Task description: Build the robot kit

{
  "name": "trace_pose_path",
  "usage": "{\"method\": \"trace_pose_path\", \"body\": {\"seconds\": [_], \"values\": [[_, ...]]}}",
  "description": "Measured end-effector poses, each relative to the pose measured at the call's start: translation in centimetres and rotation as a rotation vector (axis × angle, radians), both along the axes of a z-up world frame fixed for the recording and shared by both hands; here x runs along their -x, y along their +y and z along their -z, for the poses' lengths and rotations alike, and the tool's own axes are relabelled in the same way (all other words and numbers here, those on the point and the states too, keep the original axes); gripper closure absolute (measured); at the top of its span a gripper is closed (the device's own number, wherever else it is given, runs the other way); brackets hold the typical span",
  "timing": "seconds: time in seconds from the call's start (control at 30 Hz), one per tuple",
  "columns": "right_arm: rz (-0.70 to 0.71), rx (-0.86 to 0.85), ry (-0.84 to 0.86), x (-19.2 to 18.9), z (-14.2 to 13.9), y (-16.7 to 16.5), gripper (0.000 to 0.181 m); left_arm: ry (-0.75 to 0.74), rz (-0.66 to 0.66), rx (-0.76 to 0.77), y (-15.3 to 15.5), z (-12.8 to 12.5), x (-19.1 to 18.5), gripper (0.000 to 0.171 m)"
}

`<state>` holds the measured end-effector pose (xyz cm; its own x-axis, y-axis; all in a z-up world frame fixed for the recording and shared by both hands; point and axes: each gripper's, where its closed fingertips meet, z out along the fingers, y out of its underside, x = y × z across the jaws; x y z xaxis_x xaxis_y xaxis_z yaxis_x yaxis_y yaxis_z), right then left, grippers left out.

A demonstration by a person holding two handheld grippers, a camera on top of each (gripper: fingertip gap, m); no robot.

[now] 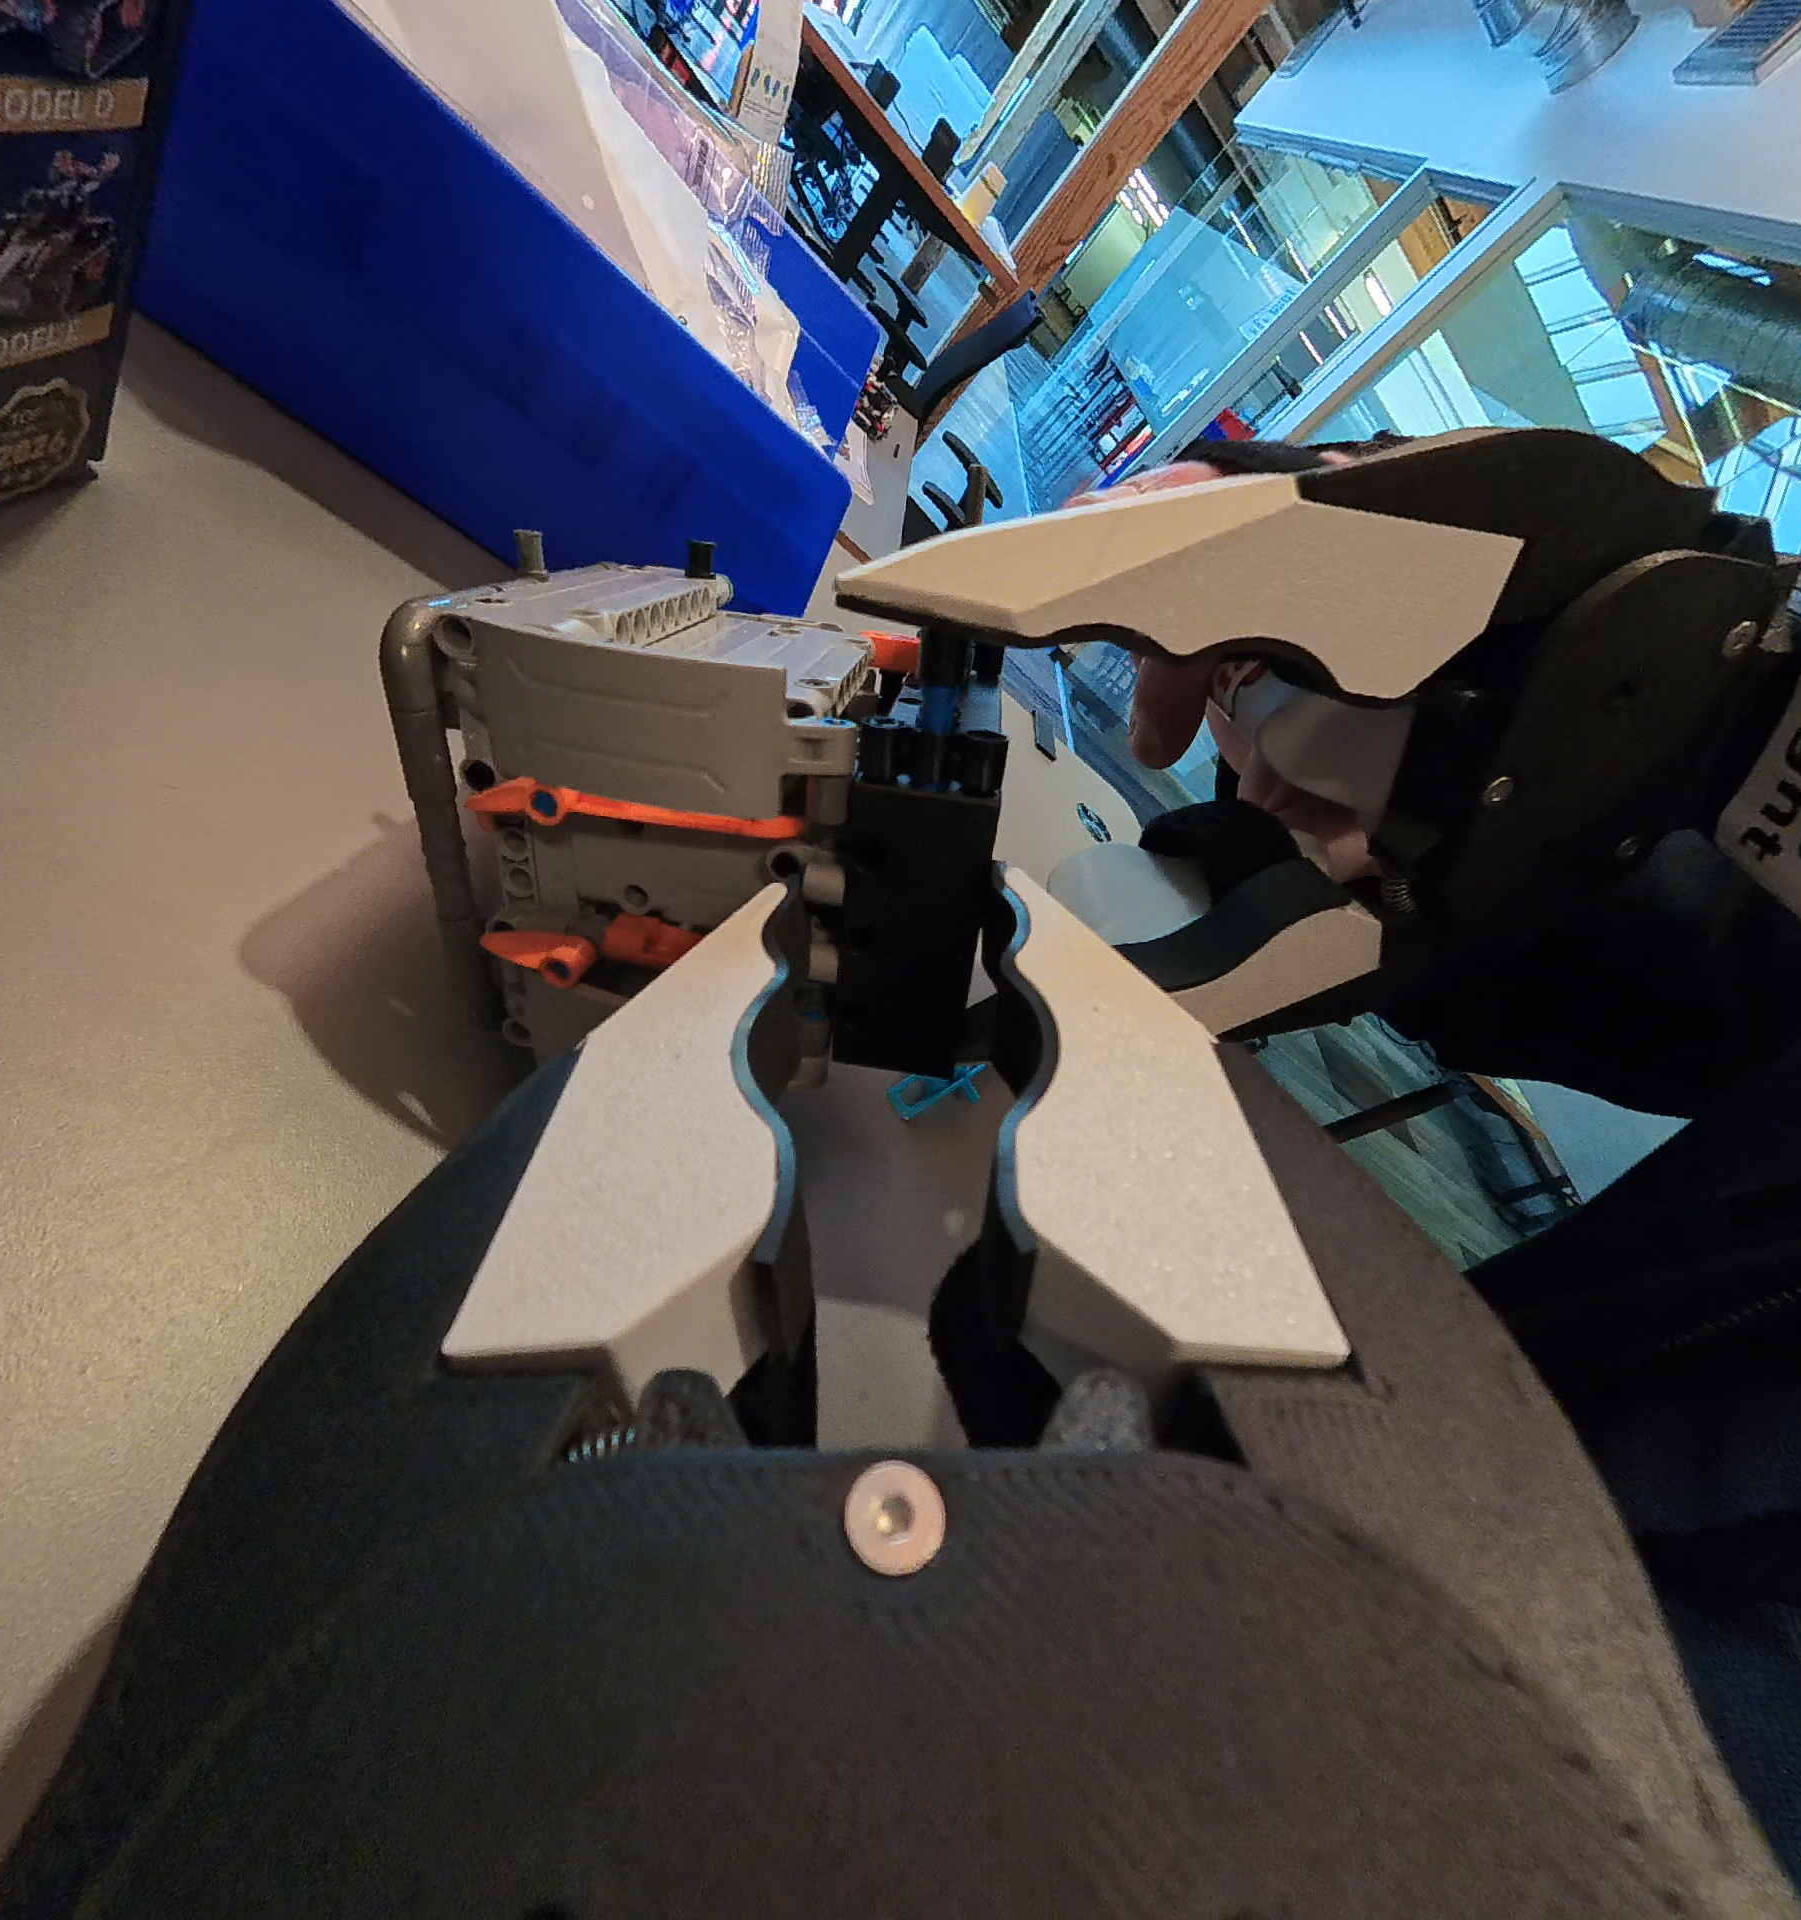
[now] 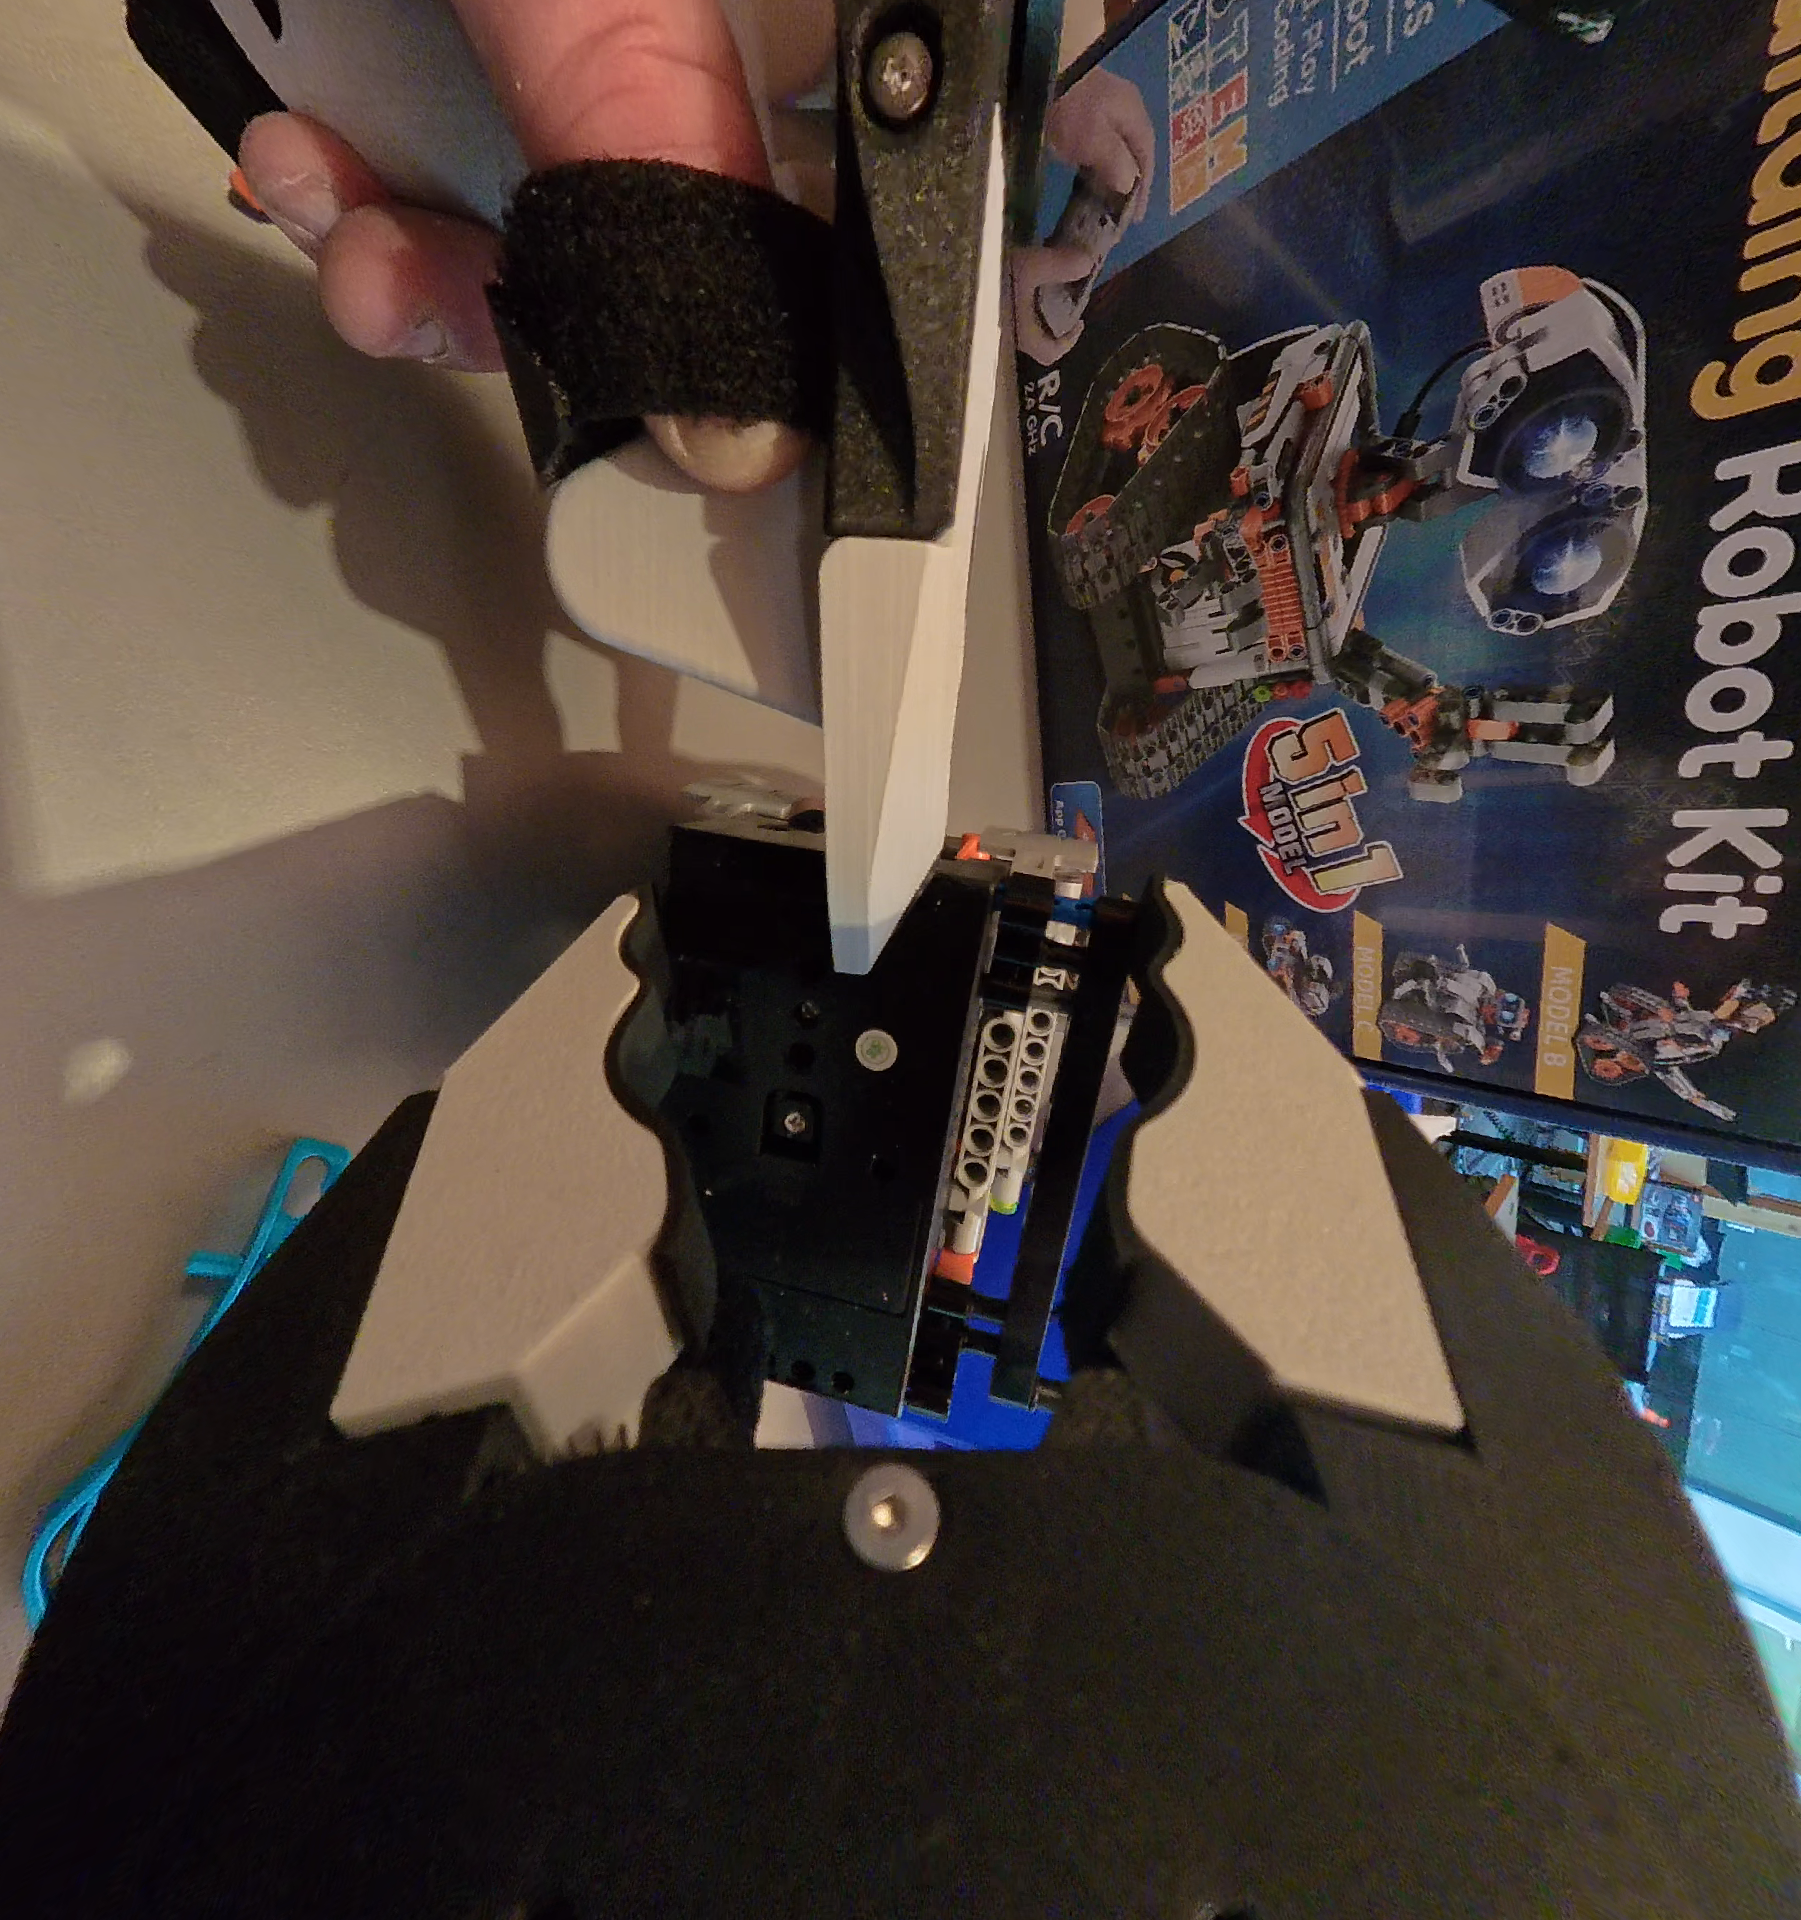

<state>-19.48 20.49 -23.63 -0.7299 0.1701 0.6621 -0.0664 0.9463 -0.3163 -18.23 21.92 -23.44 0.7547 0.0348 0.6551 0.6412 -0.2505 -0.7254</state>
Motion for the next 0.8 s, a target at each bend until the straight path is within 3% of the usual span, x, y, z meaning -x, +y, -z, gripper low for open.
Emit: {"method": "trace_pose_path", "body": {"seconds": [0.2,0.6,0.8], "values": [[0.0,0.012,-0.015,0.1,0.0,0.0,0.093,0.0,-0.007,-0.004,0.0,0.0,0.1,0.141],[0.0,0.193,-0.011,-0.8,-1.0,0.6,0.093,0.07,-0.016,0.003,0.7,-0.8,-0.8,0.141],[0.009,0.181,-0.032,-0.7,-0.9,0.4,0.094,0.058,-0.02,0.002,0.6,-0.7,-0.7,0.141]]}}
